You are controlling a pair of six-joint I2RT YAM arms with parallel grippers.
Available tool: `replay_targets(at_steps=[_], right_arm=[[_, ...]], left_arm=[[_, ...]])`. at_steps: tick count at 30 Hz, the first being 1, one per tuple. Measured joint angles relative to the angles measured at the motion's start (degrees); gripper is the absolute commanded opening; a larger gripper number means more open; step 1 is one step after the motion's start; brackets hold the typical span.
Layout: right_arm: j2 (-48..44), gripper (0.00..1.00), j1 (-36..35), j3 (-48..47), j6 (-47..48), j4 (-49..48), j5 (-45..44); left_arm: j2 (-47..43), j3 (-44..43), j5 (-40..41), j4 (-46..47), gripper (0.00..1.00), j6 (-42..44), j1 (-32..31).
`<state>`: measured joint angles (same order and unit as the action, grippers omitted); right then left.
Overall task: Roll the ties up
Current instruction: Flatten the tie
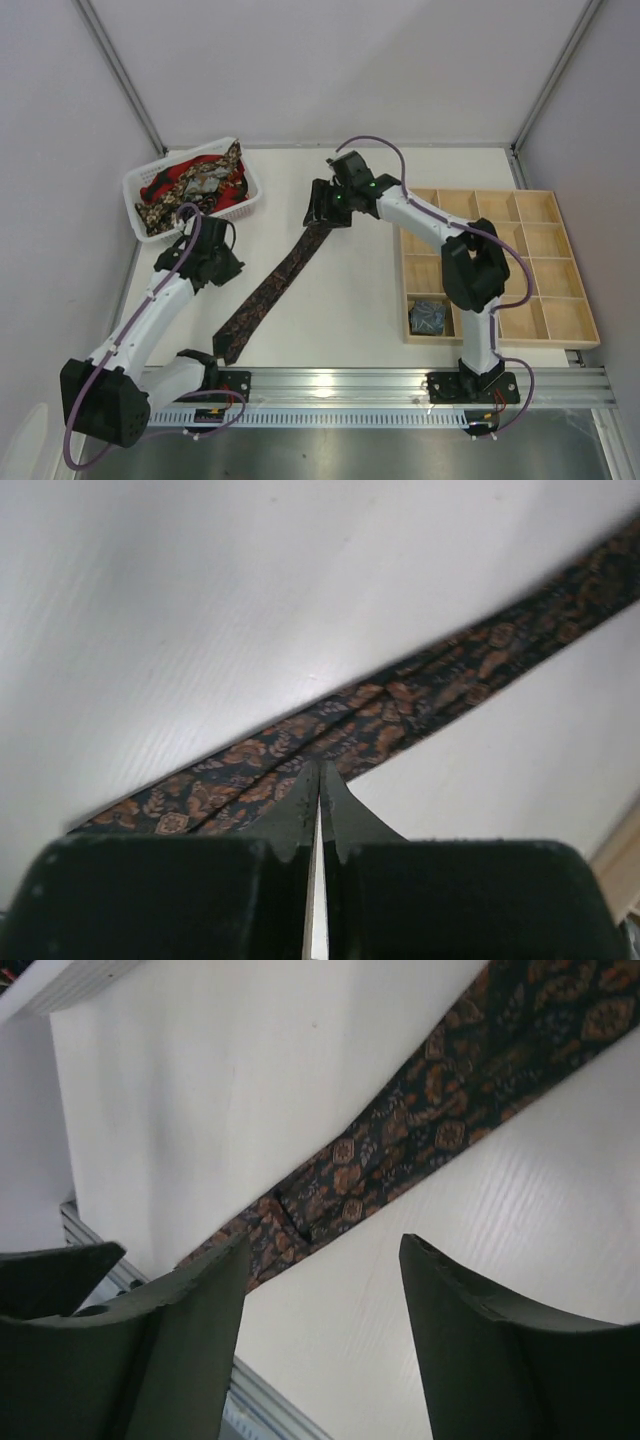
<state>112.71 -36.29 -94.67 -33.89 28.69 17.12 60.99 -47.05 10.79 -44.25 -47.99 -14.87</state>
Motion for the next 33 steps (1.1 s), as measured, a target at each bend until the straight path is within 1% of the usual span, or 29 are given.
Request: replay_targets(at_steps=[1, 2, 7, 11, 18, 21, 25, 26, 28, 29, 32, 33], right_arm=[[2.7, 0.57, -0.4, -2.4, -0.1, 0.2, -1.1], [3.7, 0.54, -1.0, -3.1, 0.1, 0.2, -1.6], [10.3, 0.46, -4.1, -5.3, -0.7, 1.4, -5.8], [13.0, 0.45, -7.1, -5.2, -1.1, 2.3, -9.5], [15.5, 0.45, -11.1, -5.3, -2.3, 2.3, -13.8], [16.3, 0.41, -12.3, -6.0, -5.6, 1.0, -14.2], [18.8, 0.41, -13.6, -8.2, -14.1, -2.3, -11.7], [19.8, 0.42, -14.2, -9.5, -16.6, -3.0, -11.2], [22.4, 0.42, -15.9, -13.2, -21.2, -3.8, -10.3], [23.8, 0.43, -16.9, -15.1, -23.5, -4.3, -9.8], [26.6, 0.48, -20.0, -20.5, -27.1, -4.2, -8.1], [26.9, 0.53, -20.7, -21.7, -27.1, -3.8, -7.6]], left_arm=[[-0.6, 0.0, -1.3, 0.5, 0.12, 0.3, 0.0], [-1.4, 0.2, -2.7, 1.2, 0.14, 0.6, 0.0], [-8.1, 1.7, -7.3, 4.4, 0.17, 0.7, 0.0], [-12.5, 1.4, -8.6, 5.8, 0.18, 1.5, 0.0], [-14.5, -3.3, -9.1, 5.3, 0.19, 2.6, 0.0], [-16.9, -4.2, -9.0, 4.7, 0.2, 2.6, 0.0], [-19.0, -5.1, -9.0, 3.5, 0.22, 2.5, 0.0], [-19.2, -5.5, -9.0, 3.1, 0.25, 2.5, 0.0], [-19.2, -6.5, -8.9, 2.5, 0.25, 2.5, 0.0], [-19.0, -7.4, -8.5, 1.9, 0.27, 2.5, 0.0], [-17.8, -10.5, -7.9, 0.3, 0.3, 2.5, 0.0], [-17.2, -11.4, -7.9, 0.1, 0.31, 2.5, 0.0]])
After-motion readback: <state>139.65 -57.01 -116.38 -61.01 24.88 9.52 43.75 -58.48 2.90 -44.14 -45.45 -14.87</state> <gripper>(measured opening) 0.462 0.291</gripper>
